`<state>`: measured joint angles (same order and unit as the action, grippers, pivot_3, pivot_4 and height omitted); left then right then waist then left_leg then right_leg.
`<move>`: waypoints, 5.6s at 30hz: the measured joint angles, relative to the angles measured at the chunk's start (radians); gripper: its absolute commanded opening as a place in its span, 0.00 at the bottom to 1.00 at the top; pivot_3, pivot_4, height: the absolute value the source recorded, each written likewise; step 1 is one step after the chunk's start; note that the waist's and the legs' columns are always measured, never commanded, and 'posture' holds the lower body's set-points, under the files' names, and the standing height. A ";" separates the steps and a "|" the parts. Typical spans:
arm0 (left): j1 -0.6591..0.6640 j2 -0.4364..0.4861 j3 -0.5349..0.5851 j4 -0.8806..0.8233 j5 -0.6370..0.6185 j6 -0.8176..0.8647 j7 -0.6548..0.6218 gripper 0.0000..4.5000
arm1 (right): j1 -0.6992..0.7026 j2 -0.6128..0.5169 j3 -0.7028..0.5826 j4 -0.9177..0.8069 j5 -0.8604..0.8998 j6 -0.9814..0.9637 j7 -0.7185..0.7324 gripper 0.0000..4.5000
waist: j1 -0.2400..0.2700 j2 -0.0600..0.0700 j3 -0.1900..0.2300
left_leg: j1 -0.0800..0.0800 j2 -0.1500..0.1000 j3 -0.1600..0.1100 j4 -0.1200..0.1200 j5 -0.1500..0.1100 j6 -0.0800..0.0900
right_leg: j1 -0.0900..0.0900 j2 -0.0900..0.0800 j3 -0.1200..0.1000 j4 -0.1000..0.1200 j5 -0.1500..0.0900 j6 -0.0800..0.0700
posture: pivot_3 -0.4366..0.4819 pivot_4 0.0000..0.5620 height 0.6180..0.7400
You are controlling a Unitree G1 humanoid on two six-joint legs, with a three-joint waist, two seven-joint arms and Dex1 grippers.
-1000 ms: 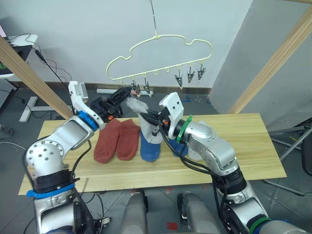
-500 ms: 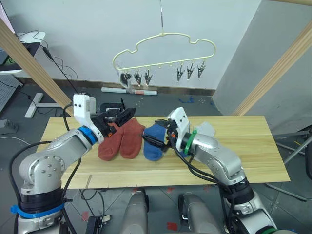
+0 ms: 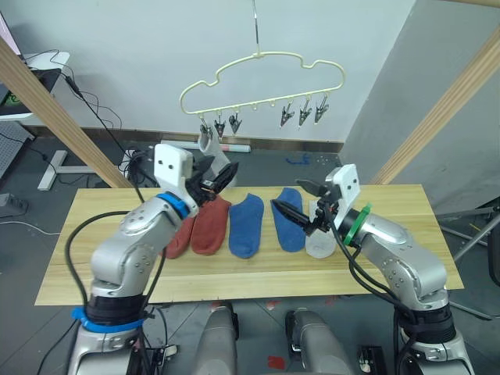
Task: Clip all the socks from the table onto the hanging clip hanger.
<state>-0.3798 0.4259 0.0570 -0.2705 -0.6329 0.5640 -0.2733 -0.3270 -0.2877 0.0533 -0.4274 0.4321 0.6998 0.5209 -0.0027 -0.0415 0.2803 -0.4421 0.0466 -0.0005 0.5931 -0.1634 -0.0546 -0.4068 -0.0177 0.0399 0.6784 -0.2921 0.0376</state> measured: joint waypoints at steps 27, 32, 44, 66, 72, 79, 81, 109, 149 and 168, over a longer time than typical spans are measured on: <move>-0.197 -0.194 -0.009 0.437 0.356 -0.424 -0.025 0.67 | -0.097 0.021 -0.044 -0.049 0.128 0.002 -0.048 1.00 | -0.025 0.000 0.000 | -0.002 0.000 -0.002 0.003 0.000 0.001 | 0.000 0.001 -0.002 0.001 0.001 -0.001 | 0.44 0.49 1.00; -0.222 -0.201 0.000 0.475 0.367 -0.446 -0.023 0.67 | -0.097 0.016 -0.044 -0.049 0.129 0.002 -0.051 1.00 | -0.028 0.000 0.000 | -0.002 0.000 -0.003 0.004 0.000 0.001 | 0.000 0.001 -0.003 0.002 0.001 -0.002 | 0.43 0.49 1.00; -0.268 -0.207 0.025 0.539 0.397 -0.504 -0.017 0.67 | -0.099 0.006 -0.044 -0.049 0.130 0.002 -0.059 1.00 | -0.029 0.000 0.000 | -0.003 0.000 -0.003 0.005 0.000 0.001 | 0.000 0.001 -0.003 0.002 0.002 -0.002 | 0.43 0.50 1.00; -0.224 -0.184 0.050 0.474 0.413 -0.487 -0.003 0.55 | -0.099 0.001 -0.043 -0.049 0.131 -0.005 -0.065 1.00 | -0.029 0.000 0.000 | -0.004 0.000 -0.004 0.008 0.000 0.001 | 0.000 0.001 -0.003 0.003 0.002 -0.001 | 0.43 0.49 1.00; -0.245 -0.183 0.050 0.510 0.424 -0.500 0.001 0.55 | -0.101 0.000 -0.042 -0.049 0.132 -0.005 -0.065 1.00 | -0.029 0.000 0.000 | -0.005 0.000 -0.005 0.010 0.000 0.001 | 0.000 0.001 -0.004 0.003 0.002 -0.001 | 0.43 0.49 1.00; -0.265 -0.184 0.050 0.552 0.438 -0.519 0.001 0.55 | -0.115 -0.001 -0.042 -0.049 0.135 -0.004 -0.065 1.00 | -0.029 0.000 0.000 | -0.007 0.000 -0.007 0.012 0.000 0.001 | 0.000 0.001 -0.006 0.004 0.002 -0.001 | 0.42 0.49 1.00; -0.266 -0.184 0.050 0.564 0.445 -0.531 0.004 0.55 | -0.115 -0.004 -0.042 -0.049 0.139 -0.004 -0.066 1.00 | -0.029 0.000 0.000 | -0.008 0.000 -0.009 0.013 0.000 0.001 | 0.000 0.001 -0.007 0.004 0.002 -0.001 | 0.42 0.48 1.00; -0.323 -0.217 0.050 0.637 0.456 -0.593 -0.013 0.43 | -0.115 -0.015 -0.059 -0.049 0.142 0.005 -0.087 1.00 | -0.030 0.000 0.000 | -0.009 0.000 -0.012 0.015 0.000 0.001 | 0.001 0.001 -0.010 0.005 0.002 -0.001 | 0.40 0.46 1.00; -0.317 -0.117 0.264 0.338 -0.062 0.236 -0.079 0.01 | -0.274 0.021 0.124 1.016 -0.347 -0.302 -0.181 0.92 | -0.052 0.000 -0.001 | -0.004 0.000 -0.012 0.019 0.001 0.001 | 0.002 0.002 -0.007 0.017 0.002 -0.001 | 0.46 0.46 1.00; -0.307 -0.124 0.449 0.300 -0.456 0.562 0.126 0.01 | -0.037 -0.106 0.081 0.551 -0.324 -0.226 -0.002 0.01 | -0.047 0.000 -0.001 | 0.009 0.000 -0.011 0.018 0.001 0.001 | 0.015 0.002 -0.006 0.014 0.000 0.002 | 0.46 0.46 1.00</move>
<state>-0.6863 0.3020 0.5055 0.0298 -1.0887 1.1261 -0.1469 -0.3638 -0.3933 0.1343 0.1235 0.1082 0.4741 0.5187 -0.0499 -0.0413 0.2798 -0.4327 0.0464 -0.0118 0.6107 -0.1628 -0.0540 -0.3914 -0.0156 0.0344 0.6921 -0.2916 0.0397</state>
